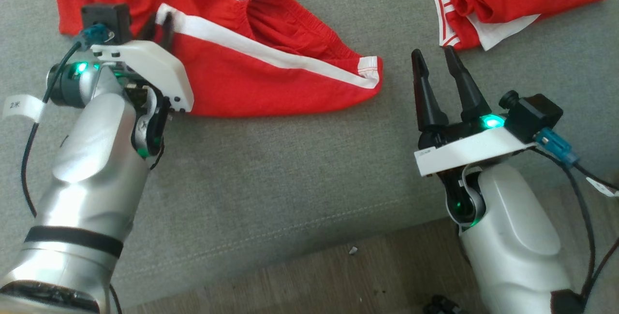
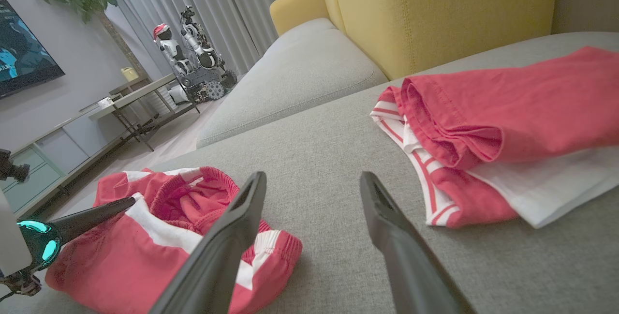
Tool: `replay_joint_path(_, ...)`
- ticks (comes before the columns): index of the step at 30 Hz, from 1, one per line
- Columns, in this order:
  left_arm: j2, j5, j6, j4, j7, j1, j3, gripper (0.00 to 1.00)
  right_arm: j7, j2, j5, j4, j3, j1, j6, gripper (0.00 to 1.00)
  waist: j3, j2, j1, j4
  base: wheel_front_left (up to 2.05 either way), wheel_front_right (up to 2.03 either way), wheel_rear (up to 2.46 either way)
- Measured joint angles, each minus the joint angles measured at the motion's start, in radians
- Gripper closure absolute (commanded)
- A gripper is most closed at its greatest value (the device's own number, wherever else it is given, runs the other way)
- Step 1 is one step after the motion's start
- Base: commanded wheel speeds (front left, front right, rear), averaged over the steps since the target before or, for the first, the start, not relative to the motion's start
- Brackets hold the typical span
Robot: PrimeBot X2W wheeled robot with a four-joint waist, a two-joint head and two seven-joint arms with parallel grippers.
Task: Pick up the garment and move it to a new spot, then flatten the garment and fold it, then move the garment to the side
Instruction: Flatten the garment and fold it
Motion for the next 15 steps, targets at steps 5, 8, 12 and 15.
replay_joint_path(5,-0.002,0.0,-0.011,0.014,-0.016,-0.009,-0.004,1.0,0.0,0.0,0.0,0.003,0.0,-0.003,0.0,0.0,0.0,0.0,0.0,-0.001,0.0,0.0,0.0)
replay_joint_path(8,-0.004,-0.009,-0.01,0.009,-0.045,-0.01,-0.003,1.0,0.0,0.0,0.0,0.004,-0.003,-0.003,0.0,0.0,-0.006,0.0,0.0,0.001,0.0,0.0,0.0)
replay_joint_path(12,-0.011,-0.016,-0.01,-0.032,-0.08,-0.003,-0.001,1.0,0.0,0.0,0.0,0.01,-0.021,-0.001,0.0,0.0,-0.02,0.0,0.0,0.014,0.0,0.0,0.0)
replay_joint_path(15,-0.01,-0.027,-0.006,-0.091,-0.103,0.03,0.003,1.0,0.0,0.0,-0.004,0.017,-0.033,0.001,0.0,0.0,-0.034,0.0,0.0,0.032,0.0,0.0,0.0)
